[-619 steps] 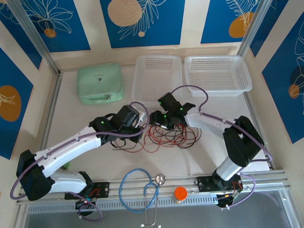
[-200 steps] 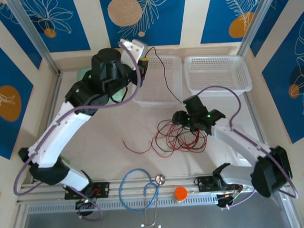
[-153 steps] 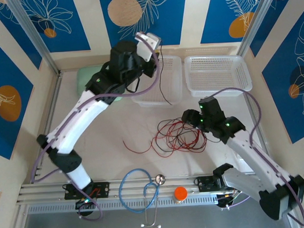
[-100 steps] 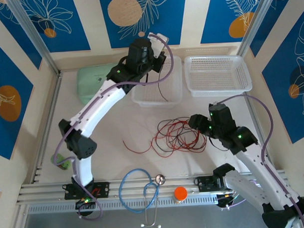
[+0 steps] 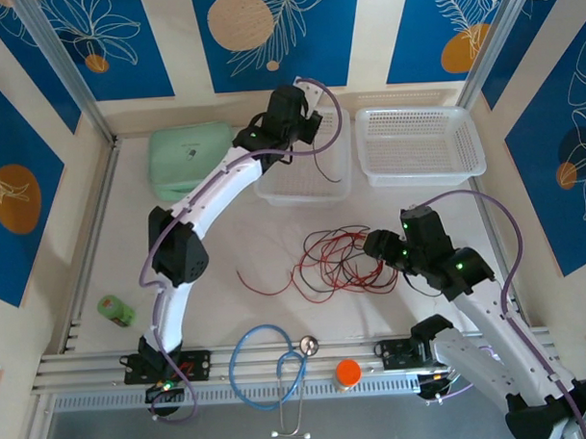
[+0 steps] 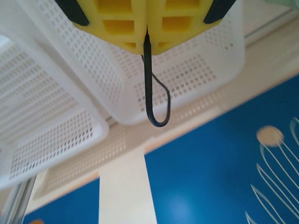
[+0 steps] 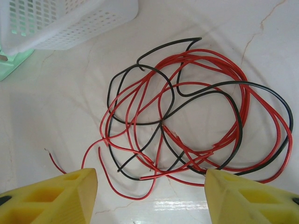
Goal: Untangle the cables
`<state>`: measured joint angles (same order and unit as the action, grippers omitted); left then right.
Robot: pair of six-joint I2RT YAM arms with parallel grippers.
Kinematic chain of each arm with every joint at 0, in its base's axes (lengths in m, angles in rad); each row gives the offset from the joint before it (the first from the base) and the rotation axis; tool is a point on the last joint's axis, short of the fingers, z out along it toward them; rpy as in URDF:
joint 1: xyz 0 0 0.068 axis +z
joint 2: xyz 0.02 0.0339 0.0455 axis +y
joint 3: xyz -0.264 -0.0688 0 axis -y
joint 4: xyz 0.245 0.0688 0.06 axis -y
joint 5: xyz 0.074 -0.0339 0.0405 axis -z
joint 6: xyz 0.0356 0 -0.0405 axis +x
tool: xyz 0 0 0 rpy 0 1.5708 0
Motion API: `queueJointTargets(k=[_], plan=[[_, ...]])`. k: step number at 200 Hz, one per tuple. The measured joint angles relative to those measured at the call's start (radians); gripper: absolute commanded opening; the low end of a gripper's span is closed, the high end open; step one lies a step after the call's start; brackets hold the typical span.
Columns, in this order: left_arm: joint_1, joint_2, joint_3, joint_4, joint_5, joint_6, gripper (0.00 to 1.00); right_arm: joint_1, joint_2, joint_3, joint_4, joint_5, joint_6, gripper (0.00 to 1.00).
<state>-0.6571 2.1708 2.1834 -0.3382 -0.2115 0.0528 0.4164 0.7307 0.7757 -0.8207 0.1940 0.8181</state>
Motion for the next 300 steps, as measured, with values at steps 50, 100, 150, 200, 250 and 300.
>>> queueJointTargets(k=[50,100,150,200,250,300], plan=[[0.02,0.142,-0.015,-0.042,0.1,-0.077,0.61,-0.005,0.002,0.0,-0.008,-0.002,0.0,0.63],[0.02,0.091,-0.072,-0.063,0.184,-0.107,0.86,0.002,0.077,-0.002,0.002,-0.018,0.001,0.6],[0.01,-0.184,-0.236,-0.072,0.204,-0.105,1.0,0.11,0.229,-0.006,0.07,-0.019,0.004,0.58],[-0.01,-0.555,-0.512,-0.067,0.203,-0.116,1.0,0.244,0.563,0.085,0.142,-0.021,-0.024,0.6],[-0.019,-0.792,-0.784,-0.109,0.176,-0.163,1.0,0.312,0.841,0.248,0.181,-0.013,-0.073,0.55],[-0.023,-0.988,-0.99,-0.157,0.167,-0.232,0.99,0.328,0.916,0.276,0.176,0.021,-0.074,0.14]])
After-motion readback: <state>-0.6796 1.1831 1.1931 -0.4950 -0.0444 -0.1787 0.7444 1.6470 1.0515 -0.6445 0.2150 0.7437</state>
